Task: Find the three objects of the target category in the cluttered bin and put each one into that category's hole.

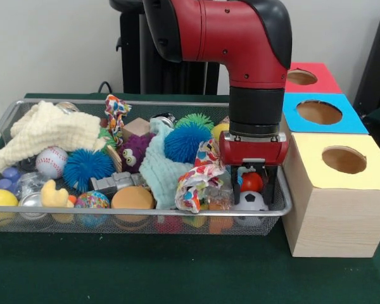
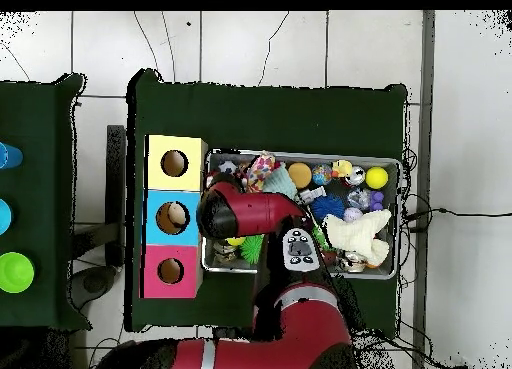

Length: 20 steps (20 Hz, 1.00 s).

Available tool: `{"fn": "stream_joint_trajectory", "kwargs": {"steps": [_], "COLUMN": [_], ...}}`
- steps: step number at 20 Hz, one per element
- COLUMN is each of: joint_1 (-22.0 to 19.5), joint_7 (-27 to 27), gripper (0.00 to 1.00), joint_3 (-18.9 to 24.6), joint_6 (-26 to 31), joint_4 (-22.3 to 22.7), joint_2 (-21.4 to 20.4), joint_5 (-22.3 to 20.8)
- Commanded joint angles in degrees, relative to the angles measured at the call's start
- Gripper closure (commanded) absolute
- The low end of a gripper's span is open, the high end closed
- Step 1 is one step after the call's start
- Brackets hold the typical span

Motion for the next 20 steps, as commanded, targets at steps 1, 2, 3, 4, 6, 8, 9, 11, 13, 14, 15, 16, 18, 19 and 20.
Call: {"fn": "stream_joint_trajectory", "kwargs": {"steps": [1,2,3,4,6,8,9,11,13,14,15,16,18,19,20], "joint_1": [-1.0,-1.0,-1.2,-1.2,-1.5,-1.3,-0.9,-0.7,-0.8,-0.8,-0.8,-0.8,-0.7,-0.6,-0.6], "joint_7": [0.0,0.1,0.0,0.0,0.0,0.5,0.6,0.9,0.9,1.0,1.0,1.0,0.7,0.6,0.5], "gripper": [0.00,0.00,0.00,0.00,0.00,0.00,0.00,0.00,0.00,0.00,0.00,0.00,0.00,0.00,0.00], "joint_3": [5.5,5.5,5.8,5.9,6.3,6.1,5.8,5.6,5.7,5.7,5.7,5.7,5.7,5.6,5.6], "joint_6": [17.8,18.1,18.4,18.7,19.4,19.3,19.0,17.6,15.8,15.4,15.1,14.9,14.9,14.7,14.8], "joint_4": [9.8,10.0,10.4,10.7,11.3,11.5,11.1,10.1,9.4,9.0,8.8,8.5,7.8,7.8,7.6], "joint_2": [2.5,2.0,1.5,1.0,0.2,-0.1,0.2,2.2,3.9,4.4,4.8,5.1,5.7,5.8,6.1], "joint_5": [-1.4,-1.4,-1.5,-1.5,-1.4,-1.6,-1.8,-2.3,-2.8,-2.8,-3.0,-3.0,-3.1,-3.3,-3.4]}}
